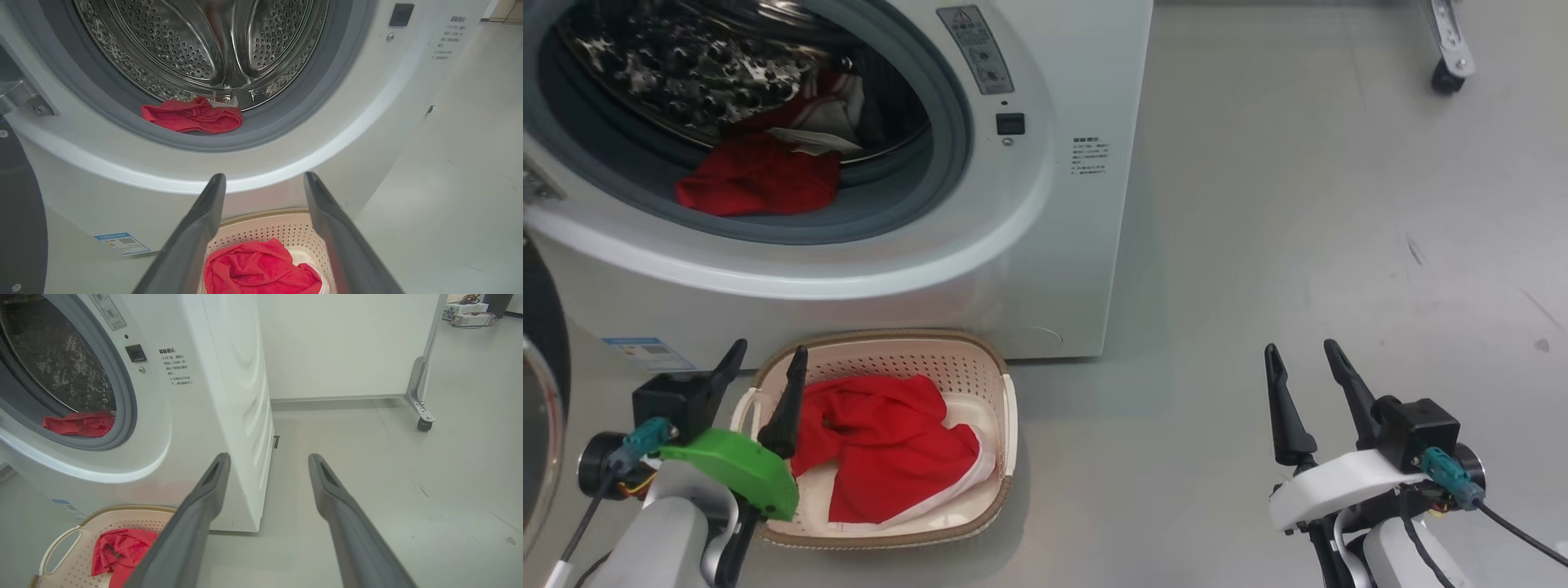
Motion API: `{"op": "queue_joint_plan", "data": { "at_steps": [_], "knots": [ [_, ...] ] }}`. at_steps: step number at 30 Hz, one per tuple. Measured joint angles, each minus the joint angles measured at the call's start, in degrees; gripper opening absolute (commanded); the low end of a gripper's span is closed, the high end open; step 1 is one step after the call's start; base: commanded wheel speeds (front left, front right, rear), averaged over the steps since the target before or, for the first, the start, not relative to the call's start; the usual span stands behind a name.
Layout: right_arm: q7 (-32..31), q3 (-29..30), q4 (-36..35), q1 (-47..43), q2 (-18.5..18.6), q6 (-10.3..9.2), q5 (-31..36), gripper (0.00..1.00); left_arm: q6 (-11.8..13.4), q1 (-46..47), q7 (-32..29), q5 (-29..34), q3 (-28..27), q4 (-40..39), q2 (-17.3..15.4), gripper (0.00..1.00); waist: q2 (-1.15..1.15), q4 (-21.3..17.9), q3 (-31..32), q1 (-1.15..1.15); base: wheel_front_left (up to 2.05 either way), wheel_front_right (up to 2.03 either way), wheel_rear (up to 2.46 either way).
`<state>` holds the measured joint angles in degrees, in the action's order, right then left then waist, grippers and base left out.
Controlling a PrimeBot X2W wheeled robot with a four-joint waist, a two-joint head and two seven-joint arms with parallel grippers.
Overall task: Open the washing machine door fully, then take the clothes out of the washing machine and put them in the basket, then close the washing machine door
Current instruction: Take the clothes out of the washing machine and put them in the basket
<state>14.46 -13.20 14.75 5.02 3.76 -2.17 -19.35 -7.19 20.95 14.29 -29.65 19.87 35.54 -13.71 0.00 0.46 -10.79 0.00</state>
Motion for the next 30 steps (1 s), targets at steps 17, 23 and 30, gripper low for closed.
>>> {"op": "queue_joint_plan", "data": {
  "at_steps": [17, 23, 30],
  "knots": [
    [0.0, 0.1, 0.8, -5.7, -0.1, 2.68, -0.9, 1.0, 0.9, -13.3, 0.0, 3.1, -7.5, -12.0, 1.2, 1.0, 0.0, 4.4, 10.0, 0.0, 0.0, 0.0, 0.0],
    [0.0, 0.2, 0.6, -6.4, -0.2, 3.11, -0.9, 1.0, 0.9, -16.2, 0.0, 4.6, -9.0, -15.8, 2.0, 1.0, 0.0, 3.6, 10.6, 0.0, 0.0, 0.0, 0.0],
    [0.0, 1.0, 0.1, -7.0, -0.2, 3.13, -1.0, 1.0, 0.9, -18.7, 0.1, 6.4, -9.4, -18.2, 3.3, 1.0, 0.0, 2.7, 10.5, 0.0, 0.0, 0.0, 0.0]
  ]
}}
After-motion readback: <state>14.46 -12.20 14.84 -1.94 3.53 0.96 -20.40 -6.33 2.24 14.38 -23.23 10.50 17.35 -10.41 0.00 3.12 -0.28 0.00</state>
